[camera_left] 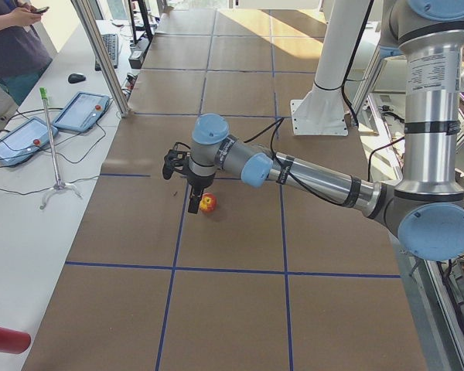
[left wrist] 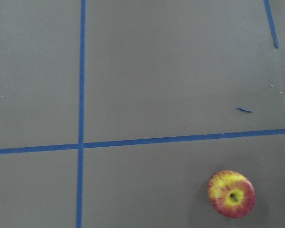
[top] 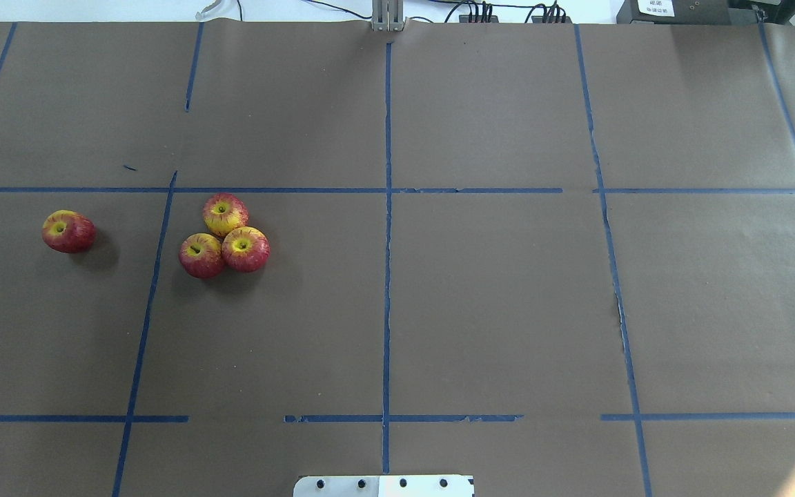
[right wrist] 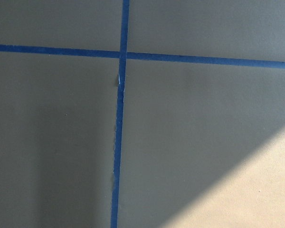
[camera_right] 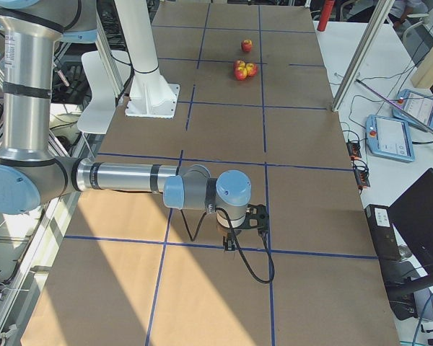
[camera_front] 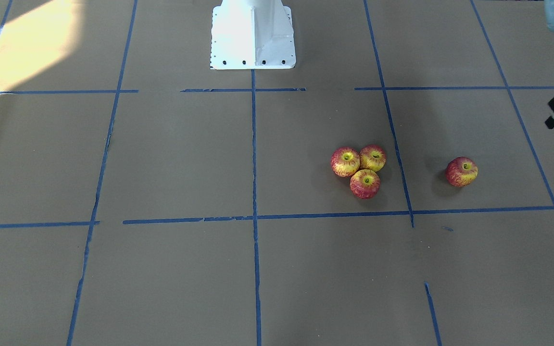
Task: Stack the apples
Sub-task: 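Move the left gripper down over the lone red-yellow apple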
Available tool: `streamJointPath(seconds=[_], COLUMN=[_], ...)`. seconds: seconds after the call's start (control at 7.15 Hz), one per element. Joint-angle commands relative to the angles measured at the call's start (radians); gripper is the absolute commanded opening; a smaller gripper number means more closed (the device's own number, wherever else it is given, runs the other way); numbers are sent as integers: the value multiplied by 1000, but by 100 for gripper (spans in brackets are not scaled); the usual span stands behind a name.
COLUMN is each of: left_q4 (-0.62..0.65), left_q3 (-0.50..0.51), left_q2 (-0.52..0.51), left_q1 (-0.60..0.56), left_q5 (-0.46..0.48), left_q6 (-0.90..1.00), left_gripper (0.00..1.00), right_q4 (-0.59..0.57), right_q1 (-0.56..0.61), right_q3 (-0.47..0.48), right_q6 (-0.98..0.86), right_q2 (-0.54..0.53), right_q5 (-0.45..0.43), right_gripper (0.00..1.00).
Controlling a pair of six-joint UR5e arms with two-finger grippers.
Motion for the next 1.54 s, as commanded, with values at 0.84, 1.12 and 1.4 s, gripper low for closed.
streamJointPath(seconds=[0.84,1.12,1.4], left_q4=[-372,-372,-372], left_q3=[242,275,292], left_q2=[-68,-99,-99], left_q1=[306,323,332], left_q5=[191,191,191], left_q6=[-322,-345,-345], left_gripper=[100,100,100], right_q4=[0,0,0], right_q1=[0,0,0], right_q3=[0,0,0], right_q6=[0,1,0], right_q2=[0,0,0], right_q5=[0,0,0], right_gripper=[100,100,100])
